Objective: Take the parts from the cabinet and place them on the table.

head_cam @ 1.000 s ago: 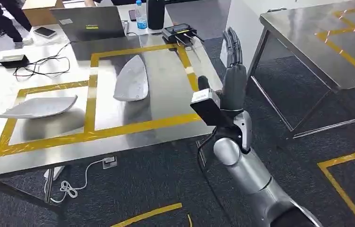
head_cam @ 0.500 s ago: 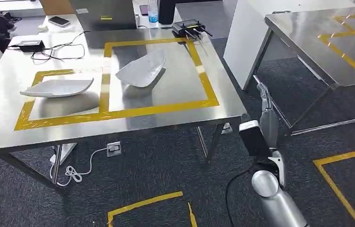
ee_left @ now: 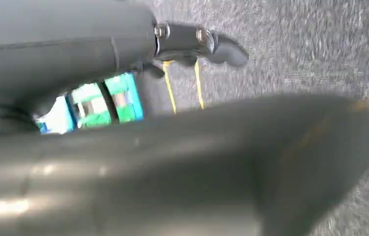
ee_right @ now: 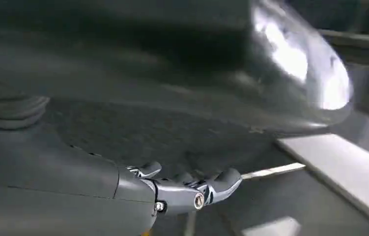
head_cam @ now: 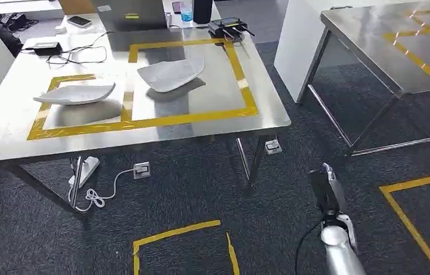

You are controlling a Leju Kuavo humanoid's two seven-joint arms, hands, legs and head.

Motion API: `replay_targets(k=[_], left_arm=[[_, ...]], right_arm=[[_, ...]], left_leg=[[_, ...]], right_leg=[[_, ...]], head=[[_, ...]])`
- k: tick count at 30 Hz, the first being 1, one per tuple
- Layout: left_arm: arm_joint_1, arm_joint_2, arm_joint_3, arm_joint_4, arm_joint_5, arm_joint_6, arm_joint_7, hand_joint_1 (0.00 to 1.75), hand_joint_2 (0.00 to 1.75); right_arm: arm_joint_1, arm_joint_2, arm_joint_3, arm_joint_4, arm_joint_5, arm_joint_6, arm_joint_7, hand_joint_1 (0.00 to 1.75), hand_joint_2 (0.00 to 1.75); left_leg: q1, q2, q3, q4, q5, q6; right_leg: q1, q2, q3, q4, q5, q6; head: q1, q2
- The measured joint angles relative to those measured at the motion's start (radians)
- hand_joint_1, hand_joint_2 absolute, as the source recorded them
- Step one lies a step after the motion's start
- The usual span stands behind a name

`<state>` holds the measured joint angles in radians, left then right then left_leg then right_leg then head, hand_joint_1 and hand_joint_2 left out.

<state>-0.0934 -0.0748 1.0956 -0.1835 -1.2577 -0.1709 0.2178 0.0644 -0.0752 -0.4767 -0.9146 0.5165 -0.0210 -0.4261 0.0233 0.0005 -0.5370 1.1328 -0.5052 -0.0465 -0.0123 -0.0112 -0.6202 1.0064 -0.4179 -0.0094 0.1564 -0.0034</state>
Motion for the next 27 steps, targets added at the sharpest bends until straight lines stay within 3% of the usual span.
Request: replay_targets(k=[1,2,3,6,7,8,9,10,11,12,13,15,16,17,18,20,21,22,23,25,26,27], left_arm=[[0.000,-0.004,0.000,0.001,0.000,0.000,-0.003,0.00,0.00],[0.001,-0.007,0.000,0.000,0.000,0.000,-0.005,0.00,0.00],[0.003,-0.007,0.000,0.000,0.000,0.000,-0.006,0.00,0.00],[0.006,-0.006,0.000,0.000,0.000,0.000,-0.013,0.00,0.00],[0.005,-0.006,0.000,0.000,0.000,0.000,-0.015,0.00,0.00],[0.006,-0.004,0.000,0.000,0.000,0.000,-0.015,0.00,0.00],[0.007,-0.002,0.000,0.000,-0.001,0.000,-0.015,0.00,0.00],[0.007,-0.001,0.000,0.000,0.000,0.000,-0.015,0.00,0.00],[0.007,-0.001,0.000,0.000,-0.001,0.000,-0.015,0.00,0.00],[0.007,0.000,0.000,0.000,0.000,0.000,-0.015,0.00,0.00],[0.007,0.000,0.000,0.000,0.000,0.000,-0.015,0.00,0.00],[0.006,0.000,0.000,0.000,0.000,0.000,-0.016,0.00,0.00],[0.005,0.000,0.000,0.000,0.000,0.000,-0.020,0.00,0.00],[0.005,-0.001,0.000,0.000,-0.001,0.000,-0.024,0.00,0.00],[0.004,0.000,0.000,0.000,-0.002,0.000,-0.026,0.00,0.00],[0.004,0.001,0.000,0.001,-0.007,0.000,-0.026,0.00,0.00],[0.006,0.003,0.000,0.001,-0.008,0.000,-0.024,0.00,0.00],[0.006,0.005,0.000,0.002,-0.008,0.000,-0.023,0.00,0.00],[0.006,0.004,0.000,0.002,-0.010,0.000,-0.018,0.00,0.00],[0.004,0.006,0.000,0.003,-0.014,0.000,-0.013,0.00,0.00],[0.003,0.007,0.000,0.003,-0.016,0.000,-0.012,0.00,0.00],[0.003,0.007,0.000,0.003,-0.019,0.000,-0.011,0.00,0.00]], right_arm=[[-0.019,-0.001,-0.020,0.089,0.008,-0.005,0.002,0.00,0.00],[-0.033,-0.003,-0.038,0.181,0.012,-0.012,0.005,0.00,0.00],[-0.044,-0.002,-0.049,0.258,0.018,-0.009,0.025,0.00,0.00],[-0.056,0.003,-0.075,0.449,0.020,0.031,0.128,0.00,0.00],[-0.055,0.007,-0.080,0.504,0.026,0.046,0.164,0.00,0.00],[-0.055,0.011,-0.083,0.532,0.028,0.051,0.175,0.00,0.00],[-0.057,0.016,-0.087,0.570,0.028,0.055,0.182,0.00,0.00],[-0.059,0.018,-0.091,0.591,0.029,0.056,0.185,0.00,0.00],[-0.059,0.019,-0.092,0.610,0.030,0.057,0.187,0.00,0.00],[-0.060,0.019,-0.092,0.627,0.031,0.059,0.189,0.00,0.00],[-0.061,0.020,-0.092,0.644,0.031,0.060,0.191,0.00,0.00],[-0.066,0.021,-0.092,0.662,0.031,0.072,0.211,0.00,0.00],[-0.070,0.020,-0.094,0.670,0.026,0.092,0.249,0.00,0.00],[-0.076,0.021,-0.102,0.677,0.019,0.116,0.308,0.00,0.00],[-0.078,0.026,-0.112,0.689,0.015,0.136,0.398,0.00,0.00],[-0.080,0.038,-0.123,0.706,0.043,0.143,0.584,0.00,0.00],[-0.079,0.047,-0.123,0.711,0.060,0.136,0.631,0.00,0.00],[-0.081,0.062,-0.123,0.714,0.065,0.126,0.644,0.00,0.00],[-0.082,0.070,-0.123,0.714,0.061,0.120,0.627,0.00,0.00],[-0.083,0.091,-0.125,0.716,0.057,0.114,0.591,0.00,0.00],[-0.084,0.099,-0.125,0.717,0.056,0.113,0.582,0.00,0.00],[-0.085,0.107,-0.125,0.719,0.059,0.112,0.566,0.00,0.00]], left_leg=[[-0.001,-0.006,0.043,-0.075,-0.047,-0.017],[-0.005,-0.018,0.059,-0.099,-0.049,0.005],[-0.005,-0.014,0.038,-0.101,-0.050,0.014],[-0.009,-0.007,0.022,-0.099,-0.031,0.057],[-0.011,-0.006,0.010,-0.099,-0.020,0.068],[-0.013,-0.005,0.003,-0.099,-0.012,0.072],[-0.016,-0.002,-0.010,-0.098,-0.001,0.075],[-0.021,0.000,-0.024,-0.097,0.009,0.076],[-0.024,0.000,-0.038,-0.096,0.019,0.077],[-0.027,0.002,-0.051,-0.094,0.027,0.078],[-0.030,0.003,-0.062,-0.093,0.035,0.078],[-0.032,0.003,-0.075,-0.092,0.048,0.076],[-0.031,0.005,-0.078,-0.092,0.054,0.073],[-0.033,0.006,-0.082,-0.092,0.061,0.065],[-0.027,0.006,-0.081,-0.098,0.071,0.057],[-0.022,0.005,-0.082,-0.106,0.088,0.046],[-0.030,0.003,-0.084,-0.108,0.093,0.039],[-0.026,0.001,-0.095,-0.096,0.066,0.034],[-0.025,0.000,-0.109,-0.055,0.010,0.029],[-0.018,0.000,-0.139,0.079,-0.093,0.017],[-0.017,0.000,-0.147,0.145,-0.118,0.011],[-0.015,0.000,-0.142,0.174,-0.110,0.006]], right_leg=[[0.005,-0.002,-0.013,0.010,0.004,0.008],[0.005,-0.001,-0.022,0.018,0.010,0.015],[0.010,-0.001,-0.022,0.019,0.017,0.018],[0.002,0.000,-0.030,0.015,0.032,0.034],[0.001,0.002,-0.043,0.044,-0.024,0.038],[-0.001,0.002,-0.059,0.092,-0.080,0.038],[0.001,0.004,-0.084,0.180,-0.151,0.038],[0.001,0.004,-0.102,0.255,-0.193,0.037],[0.002,0.004,-0.108,0.311,-0.209,0.035],[0.004,0.004,-0.093,0.325,-0.199,0.030],[0.006,0.005,-0.053,0.289,-0.168,0.025],[0.013,0.006,0.068,0.126,-0.111,0.010],[0.020,0.007,0.124,0.037,-0.120,-0.003],[0.025,0.007,0.145,-0.009,-0.134,-0.007],[0.030,0.007,0.141,-0.003,-0.121,-0.004],[0.036,0.008,0.136,-0.010,-0.112,-0.015],[0.025,0.006,0.127,-0.028,-0.094,-0.023],[0.022,0.000,0.124,-0.033,-0.081,-0.026],[0.020,0.003,0.111,-0.034,-0.071,-0.037],[0.019,0.003,0.085,-0.030,-0.052,-0.035],[0.019,0.001,0.070,-0.026,-0.043,-0.034],[0.018,-0.001,0.056,-0.021,-0.035,-0.032]], head=[[-0.003,0.000],[0.000,0.000],[0.007,0.000],[0.004,0.000],[0.005,0.000],[0.006,0.000],[0.007,0.000],[0.007,0.000],[0.006,0.000],[0.007,0.000],[0.007,0.000],[0.012,0.000],[0.018,0.000],[0.017,0.000],[0.021,0.000],[0.032,0.000],[0.032,0.000],[0.029,0.000],[0.027,0.000],[0.022,0.000],[0.021,0.000],[0.021,0.000]])
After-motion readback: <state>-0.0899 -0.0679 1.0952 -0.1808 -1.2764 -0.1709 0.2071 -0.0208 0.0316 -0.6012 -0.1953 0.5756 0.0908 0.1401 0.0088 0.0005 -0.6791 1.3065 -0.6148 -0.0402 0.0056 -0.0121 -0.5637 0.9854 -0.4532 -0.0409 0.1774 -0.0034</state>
